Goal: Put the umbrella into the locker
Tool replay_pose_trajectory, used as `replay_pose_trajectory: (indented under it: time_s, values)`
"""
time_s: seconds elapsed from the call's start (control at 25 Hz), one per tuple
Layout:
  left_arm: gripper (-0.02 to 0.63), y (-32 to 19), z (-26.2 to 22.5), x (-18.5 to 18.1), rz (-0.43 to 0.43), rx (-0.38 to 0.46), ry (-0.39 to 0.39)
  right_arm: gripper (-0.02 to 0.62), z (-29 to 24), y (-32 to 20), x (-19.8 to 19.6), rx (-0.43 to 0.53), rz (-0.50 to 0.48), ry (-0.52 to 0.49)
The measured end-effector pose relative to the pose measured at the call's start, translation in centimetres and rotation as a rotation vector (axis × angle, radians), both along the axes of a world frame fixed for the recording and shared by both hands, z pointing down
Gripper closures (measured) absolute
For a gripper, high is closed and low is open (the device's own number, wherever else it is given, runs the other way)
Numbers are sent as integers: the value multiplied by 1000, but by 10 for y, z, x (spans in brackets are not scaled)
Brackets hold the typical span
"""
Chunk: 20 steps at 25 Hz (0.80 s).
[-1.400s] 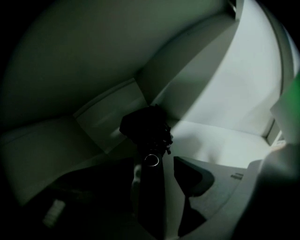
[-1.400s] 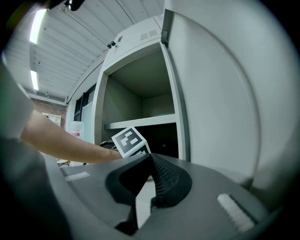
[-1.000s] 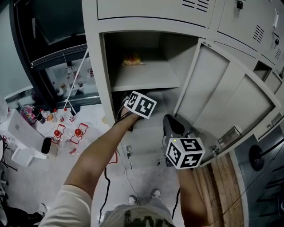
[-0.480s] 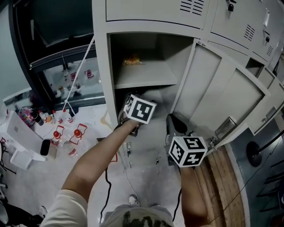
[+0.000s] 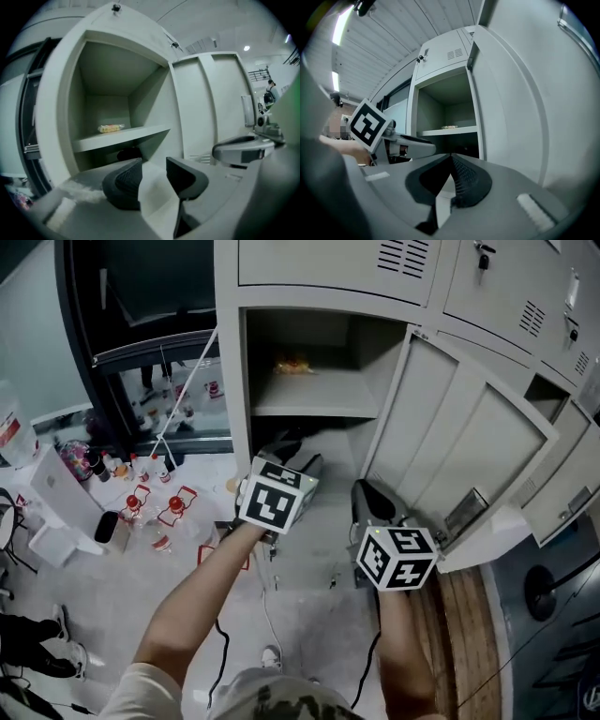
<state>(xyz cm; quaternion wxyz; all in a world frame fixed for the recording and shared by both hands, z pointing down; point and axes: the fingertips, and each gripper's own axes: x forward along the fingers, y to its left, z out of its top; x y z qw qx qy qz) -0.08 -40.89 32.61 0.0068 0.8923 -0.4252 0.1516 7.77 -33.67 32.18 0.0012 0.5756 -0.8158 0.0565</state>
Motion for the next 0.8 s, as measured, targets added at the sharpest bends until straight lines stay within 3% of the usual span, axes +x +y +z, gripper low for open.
replay_pose_trajectory:
  time_s: [0.44, 0.68, 0.8]
  values:
    - [478, 71, -7, -59, -139, -6, 203, 598, -14, 30, -7, 32, -126, -6]
    - [510, 109, -7, -71, -168, 29, 196, 598, -9, 52, -21, 21, -194, 14]
    - [580, 126, -2, -74, -186, 39, 179, 598, -4, 63, -26, 18, -214, 30]
